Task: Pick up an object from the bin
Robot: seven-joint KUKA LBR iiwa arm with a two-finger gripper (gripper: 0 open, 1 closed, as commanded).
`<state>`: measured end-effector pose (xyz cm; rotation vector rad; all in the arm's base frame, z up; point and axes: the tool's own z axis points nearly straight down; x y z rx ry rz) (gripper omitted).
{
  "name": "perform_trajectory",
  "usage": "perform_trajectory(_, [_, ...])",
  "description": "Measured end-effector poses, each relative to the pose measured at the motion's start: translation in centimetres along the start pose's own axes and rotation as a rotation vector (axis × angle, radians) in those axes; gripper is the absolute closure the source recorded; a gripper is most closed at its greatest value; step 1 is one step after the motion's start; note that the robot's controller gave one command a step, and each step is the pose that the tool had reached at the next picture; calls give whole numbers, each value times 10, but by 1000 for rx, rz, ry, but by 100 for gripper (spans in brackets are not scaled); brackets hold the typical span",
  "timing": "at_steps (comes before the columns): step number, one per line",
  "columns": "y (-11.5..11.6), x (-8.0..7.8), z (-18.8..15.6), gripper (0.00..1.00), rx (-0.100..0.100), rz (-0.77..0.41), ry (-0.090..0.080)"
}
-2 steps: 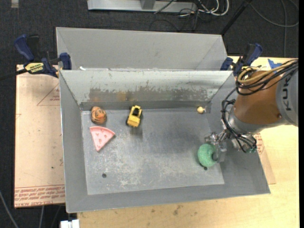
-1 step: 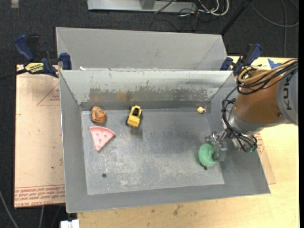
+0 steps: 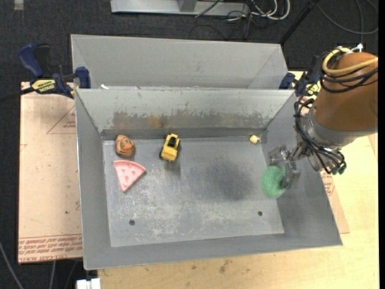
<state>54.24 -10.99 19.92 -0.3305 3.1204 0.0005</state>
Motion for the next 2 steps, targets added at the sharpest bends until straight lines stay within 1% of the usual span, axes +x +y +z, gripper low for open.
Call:
perform_trajectory(1, [0, 0, 0, 100, 0, 0, 0])
perform_trajectory(2, [-2, 7, -46, 100, -3, 15, 7])
